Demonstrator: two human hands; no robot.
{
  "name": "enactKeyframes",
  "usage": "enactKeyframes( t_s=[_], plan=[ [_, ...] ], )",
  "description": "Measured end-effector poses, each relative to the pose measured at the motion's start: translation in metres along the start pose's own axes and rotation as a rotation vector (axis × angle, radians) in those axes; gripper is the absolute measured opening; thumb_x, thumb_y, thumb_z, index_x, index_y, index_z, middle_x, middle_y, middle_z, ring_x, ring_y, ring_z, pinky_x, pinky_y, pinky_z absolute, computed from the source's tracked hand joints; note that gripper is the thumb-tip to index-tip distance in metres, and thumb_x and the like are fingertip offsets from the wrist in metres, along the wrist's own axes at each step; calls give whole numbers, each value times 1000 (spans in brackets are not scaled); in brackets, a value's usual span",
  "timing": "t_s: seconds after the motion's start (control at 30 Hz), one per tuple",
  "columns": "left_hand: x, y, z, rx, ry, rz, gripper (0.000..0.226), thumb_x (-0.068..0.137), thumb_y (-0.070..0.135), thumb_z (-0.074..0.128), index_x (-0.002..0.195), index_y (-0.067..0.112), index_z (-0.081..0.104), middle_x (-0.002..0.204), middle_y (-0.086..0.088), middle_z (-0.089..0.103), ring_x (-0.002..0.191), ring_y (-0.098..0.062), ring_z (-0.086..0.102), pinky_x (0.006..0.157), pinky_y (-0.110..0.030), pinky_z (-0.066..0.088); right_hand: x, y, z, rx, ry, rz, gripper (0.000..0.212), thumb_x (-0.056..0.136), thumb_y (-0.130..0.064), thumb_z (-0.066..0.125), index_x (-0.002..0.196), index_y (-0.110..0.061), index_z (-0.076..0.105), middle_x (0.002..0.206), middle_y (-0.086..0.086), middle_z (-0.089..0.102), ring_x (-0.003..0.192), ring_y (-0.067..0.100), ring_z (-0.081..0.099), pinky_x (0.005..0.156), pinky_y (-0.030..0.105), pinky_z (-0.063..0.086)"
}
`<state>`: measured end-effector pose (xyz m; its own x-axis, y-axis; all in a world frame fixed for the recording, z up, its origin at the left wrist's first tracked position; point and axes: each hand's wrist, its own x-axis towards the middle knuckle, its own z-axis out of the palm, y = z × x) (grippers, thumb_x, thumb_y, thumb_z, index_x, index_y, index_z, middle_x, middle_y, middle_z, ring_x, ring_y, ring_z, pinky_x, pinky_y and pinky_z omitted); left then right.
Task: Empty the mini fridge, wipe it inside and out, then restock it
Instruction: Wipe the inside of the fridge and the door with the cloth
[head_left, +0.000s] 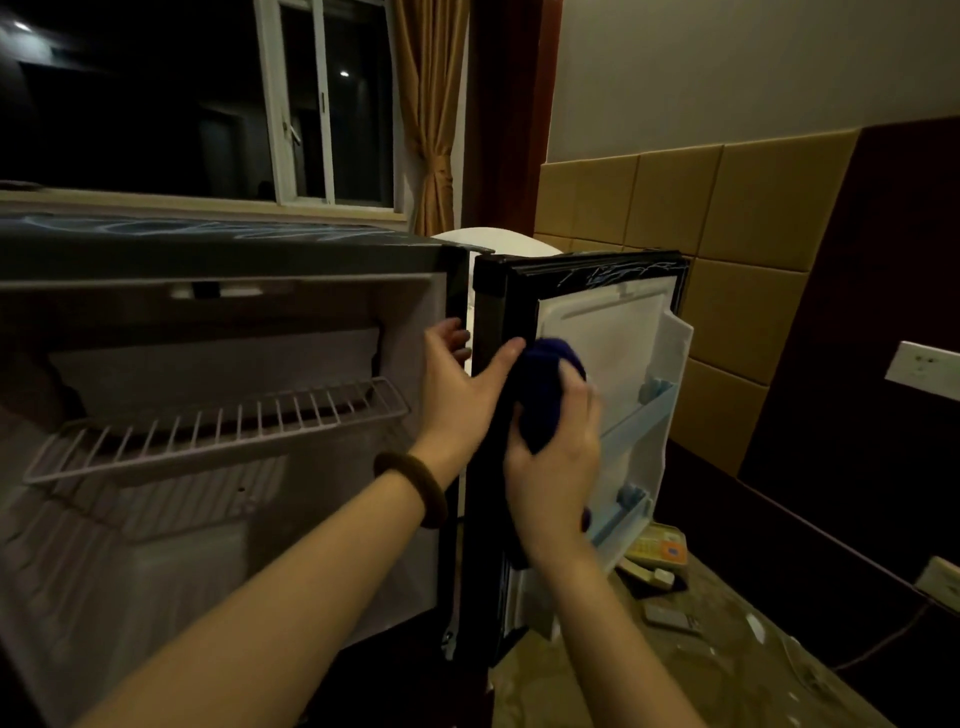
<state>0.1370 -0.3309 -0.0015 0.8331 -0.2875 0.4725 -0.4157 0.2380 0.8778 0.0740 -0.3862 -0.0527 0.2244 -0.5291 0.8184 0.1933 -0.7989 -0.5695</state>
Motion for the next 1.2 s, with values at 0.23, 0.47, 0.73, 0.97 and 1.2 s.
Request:
enactKeyframes(
  t_s=[0.23, 0.47, 0.73, 0.97, 1.2],
  plan=[
    [-12, -27, 4, 188, -120, -67, 81, 74, 21, 76, 137, 19, 25, 140, -3, 34, 126, -15, 34, 97, -24, 31, -103, 60, -21, -26, -217, 296, 61, 74, 4, 69, 119, -30, 44, 116, -4, 51, 111, 17, 54, 93, 27, 43],
    [-18, -52, -5, 288, -117, -120, 66, 74, 31, 75, 128, 17, 40, 112, 9, 47, 110, -10, 48, 81, -21, 40, -55, 36, -6, 125, -9, 173, 46, 82, -3, 64, 124, -13, 47, 111, -16, 46, 100, -17, 43, 86, -1, 32],
    [-28, -71, -6, 246, -140, -145, 67, 75, 35, 72, 130, 17, 38, 125, 3, 49, 119, -15, 46, 94, -28, 42, -125, 73, -19, -21, -213, 370, 57, 75, 5, 69, 120, -21, 46, 112, -5, 47, 108, 17, 51, 89, -1, 29],
    [-37, -84, -8, 209, -233, -288, 79, 81, 55, 56, 139, 7, 31, 135, 3, 42, 124, -11, 40, 97, -20, 33, -79, 51, -11, 143, -35, 263, 50, 81, -5, 65, 122, -24, 44, 112, -16, 49, 103, -7, 47, 93, 6, 37],
    [-42, -93, -12, 415, -246, -180, 85, 72, 32, 77, 139, 14, 28, 136, 3, 42, 125, -13, 41, 98, -18, 35, -168, 91, -11, -132, -351, 568, 60, 75, 2, 67, 130, -11, 47, 127, 8, 48, 118, 24, 49, 94, 17, 30]
  ],
)
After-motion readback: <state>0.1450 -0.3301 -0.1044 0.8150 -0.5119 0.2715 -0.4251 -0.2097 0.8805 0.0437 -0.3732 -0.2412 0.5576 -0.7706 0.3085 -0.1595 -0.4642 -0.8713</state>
